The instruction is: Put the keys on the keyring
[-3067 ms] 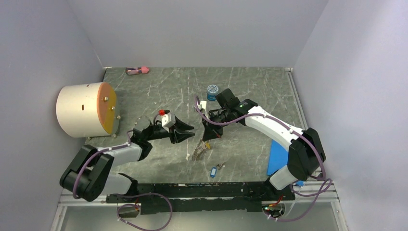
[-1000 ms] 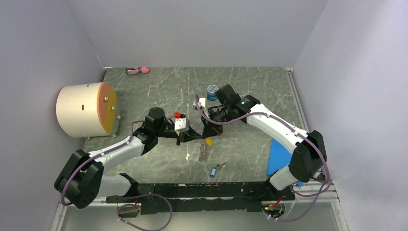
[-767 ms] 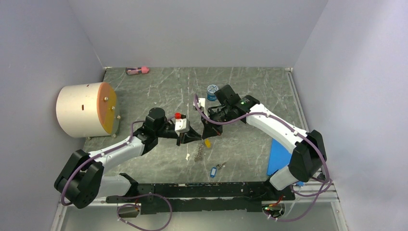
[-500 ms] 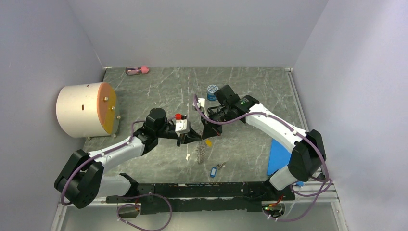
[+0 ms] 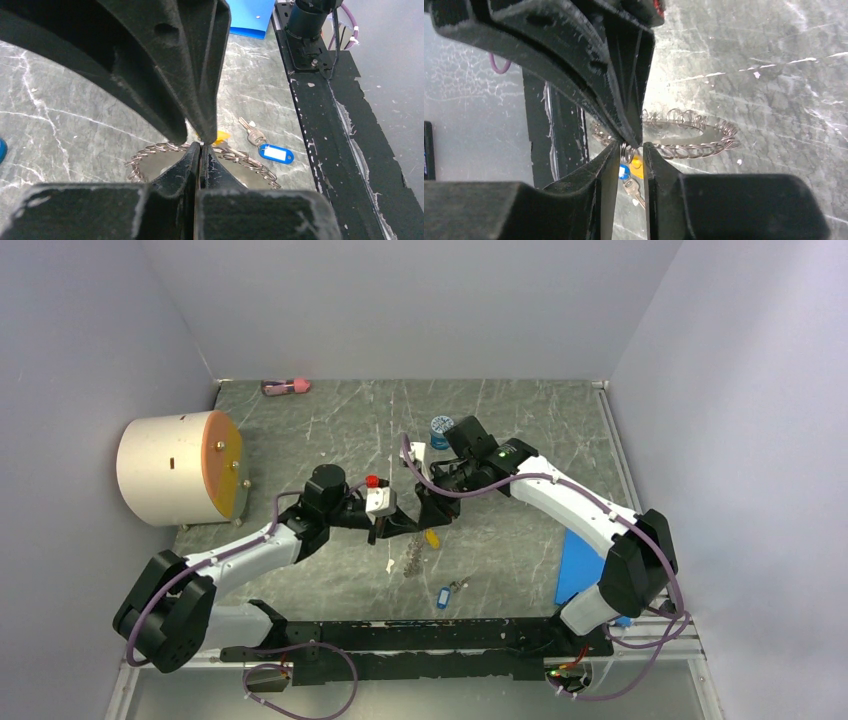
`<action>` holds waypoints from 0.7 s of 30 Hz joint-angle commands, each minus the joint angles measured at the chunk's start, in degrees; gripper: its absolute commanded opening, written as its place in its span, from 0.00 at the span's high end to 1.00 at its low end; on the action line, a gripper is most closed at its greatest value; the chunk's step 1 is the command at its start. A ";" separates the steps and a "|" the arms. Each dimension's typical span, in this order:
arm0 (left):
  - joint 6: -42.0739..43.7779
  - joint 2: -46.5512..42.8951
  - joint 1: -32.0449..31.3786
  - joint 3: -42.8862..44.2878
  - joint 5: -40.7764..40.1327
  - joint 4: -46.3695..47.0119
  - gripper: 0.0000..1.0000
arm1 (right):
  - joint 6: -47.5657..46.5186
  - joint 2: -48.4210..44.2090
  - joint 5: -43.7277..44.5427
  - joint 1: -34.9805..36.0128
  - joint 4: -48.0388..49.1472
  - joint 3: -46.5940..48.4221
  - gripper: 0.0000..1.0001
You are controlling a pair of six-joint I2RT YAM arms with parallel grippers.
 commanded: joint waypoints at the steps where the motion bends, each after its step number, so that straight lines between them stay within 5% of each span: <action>1: -4.27 0.27 -0.59 0.42 -0.11 5.75 0.97 | 2.38 -0.47 1.71 -0.15 5.56 1.47 0.67; 9: -12.59 1.04 0.04 -2.41 -4.05 15.45 0.98 | 10.46 -8.09 3.05 -4.51 18.41 -6.73 0.37; 15: -21.94 2.53 3.18 -4.96 -4.27 27.57 0.97 | 15.24 -14.89 0.65 -9.19 29.25 -14.33 0.30; 21: -34.78 6.69 7.94 -9.60 -2.55 50.02 0.97 | 20.00 -19.53 -3.10 -12.75 39.48 -21.48 0.20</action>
